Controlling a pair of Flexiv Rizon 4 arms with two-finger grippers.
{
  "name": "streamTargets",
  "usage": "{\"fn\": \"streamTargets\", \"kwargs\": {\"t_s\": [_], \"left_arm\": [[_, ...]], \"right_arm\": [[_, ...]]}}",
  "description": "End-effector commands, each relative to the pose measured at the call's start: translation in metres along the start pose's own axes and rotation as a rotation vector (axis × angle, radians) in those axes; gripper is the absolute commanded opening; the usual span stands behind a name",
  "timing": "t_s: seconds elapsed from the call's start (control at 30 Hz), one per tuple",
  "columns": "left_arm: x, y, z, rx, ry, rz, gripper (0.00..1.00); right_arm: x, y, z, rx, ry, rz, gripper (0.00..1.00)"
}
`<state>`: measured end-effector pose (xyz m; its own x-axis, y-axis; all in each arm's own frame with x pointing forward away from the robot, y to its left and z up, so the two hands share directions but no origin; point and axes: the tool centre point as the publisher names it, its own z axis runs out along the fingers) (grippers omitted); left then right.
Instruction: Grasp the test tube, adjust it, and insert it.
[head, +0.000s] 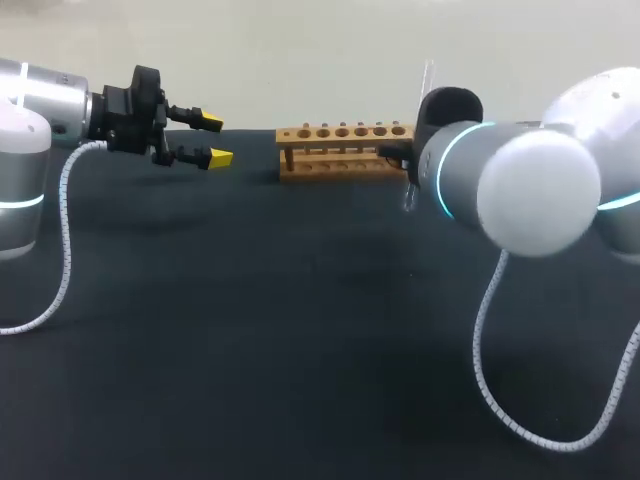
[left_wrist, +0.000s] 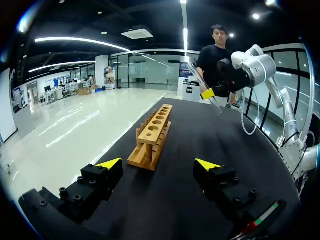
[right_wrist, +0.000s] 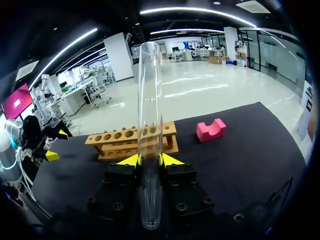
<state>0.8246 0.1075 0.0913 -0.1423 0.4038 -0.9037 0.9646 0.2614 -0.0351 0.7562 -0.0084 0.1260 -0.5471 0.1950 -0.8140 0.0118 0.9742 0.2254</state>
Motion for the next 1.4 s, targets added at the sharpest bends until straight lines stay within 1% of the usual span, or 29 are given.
{"fn": "streamTargets", "kwargs": {"t_s": [0.03, 0.07, 0.1, 1.4], "left_arm": [[0.0012, -0.0007, 0.0002, -0.003, -0.004, 0.003, 1.0], [0.0012, -0.0007, 0.0002, -0.003, -0.004, 0.003, 1.0], [0.0012, -0.0007, 0.0002, -0.003, -0.004, 0.003, 1.0], [0.0012, -0.0007, 0.0002, -0.003, -0.004, 0.003, 1.0]], "right_arm": [[0.0017, -0.0039, -0.0057, 0.003, -0.086, 0.008, 0.0], [0.0008, -0.0045, -0.0062, 0.014, -0.082, 0.014, 0.0], [-0.0012, -0.0051, -0.0066, 0.008, -0.097, 0.023, 0.0], [-0.0012, -0.0051, -0.0066, 0.008, -0.097, 0.023, 0.0]]}}
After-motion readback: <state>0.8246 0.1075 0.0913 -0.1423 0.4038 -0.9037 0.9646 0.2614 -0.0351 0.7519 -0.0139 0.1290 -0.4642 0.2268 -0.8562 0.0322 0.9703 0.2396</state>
